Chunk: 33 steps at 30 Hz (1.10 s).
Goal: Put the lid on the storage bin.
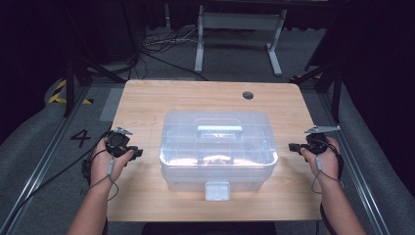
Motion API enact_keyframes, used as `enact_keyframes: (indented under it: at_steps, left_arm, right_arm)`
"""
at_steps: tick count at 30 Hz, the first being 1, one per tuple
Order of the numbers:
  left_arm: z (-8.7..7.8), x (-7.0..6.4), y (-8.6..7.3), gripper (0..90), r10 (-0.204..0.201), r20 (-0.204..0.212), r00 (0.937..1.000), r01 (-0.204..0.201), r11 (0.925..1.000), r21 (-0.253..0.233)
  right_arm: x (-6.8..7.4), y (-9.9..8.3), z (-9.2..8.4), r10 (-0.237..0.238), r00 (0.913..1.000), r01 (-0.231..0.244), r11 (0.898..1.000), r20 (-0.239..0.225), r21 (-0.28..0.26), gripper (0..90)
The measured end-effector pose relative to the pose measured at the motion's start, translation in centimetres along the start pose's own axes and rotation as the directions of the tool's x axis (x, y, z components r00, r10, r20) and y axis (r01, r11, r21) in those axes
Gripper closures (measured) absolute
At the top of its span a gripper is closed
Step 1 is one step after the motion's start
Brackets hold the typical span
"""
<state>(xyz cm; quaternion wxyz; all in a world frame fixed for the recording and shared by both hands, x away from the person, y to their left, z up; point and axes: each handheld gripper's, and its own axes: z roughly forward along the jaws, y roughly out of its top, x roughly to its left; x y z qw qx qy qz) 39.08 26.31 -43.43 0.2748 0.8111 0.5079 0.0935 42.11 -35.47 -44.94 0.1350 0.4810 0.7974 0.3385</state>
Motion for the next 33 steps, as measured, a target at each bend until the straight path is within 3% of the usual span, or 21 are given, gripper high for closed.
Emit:
enact_keyframes:
  at_steps: [8,15,24,28,29,33]
  left_arm:
    - [0.6,0.3,-0.6,70.3,-0.006,0.0,1.0,0.006,0.9996,0.028]
    - [1.3,0.3,-1.2,70.8,0.005,-0.029,0.9996,-0.006,0.9998,-0.017]
    - [2.0,0.3,-1.7,69.5,0.006,-0.038,0.9993,-0.007,0.9999,-0.013]
    - [1.9,0.4,-1.7,63.3,-0.006,-0.034,0.9994,0.005,0.9995,-0.031]
    - [1.8,0.5,-1.6,60.6,-0.001,-0.036,0.9994,0.0,0.9995,-0.033]
    - [1.7,0.9,-1.6,52.4,-0.023,-0.018,0.9996,0.022,0.9977,-0.064]
  right_arm:
    - [0.1,-0.7,1.0,0.001,1.0,-0.001,1.0,0.01,0.017,88.0]
    - [0.2,-1.3,1.5,0.002,0.9998,-0.002,1.0,0.021,0.01,87.9]
    - [0.1,-1.8,1.9,0.013,0.9989,-0.013,1.0,0.044,-0.008,83.0]
    - [0.1,-1.9,2.1,0.018,0.9984,-0.017,1.0,0.054,-0.013,72.9]
    - [0.0,-1.9,2.2,0.03,0.9977,-0.028,0.999,0.061,-0.029,61.4]
    - [-0.1,-1.9,2.3,0.031,0.9969,-0.028,0.998,0.072,-0.049,52.6]
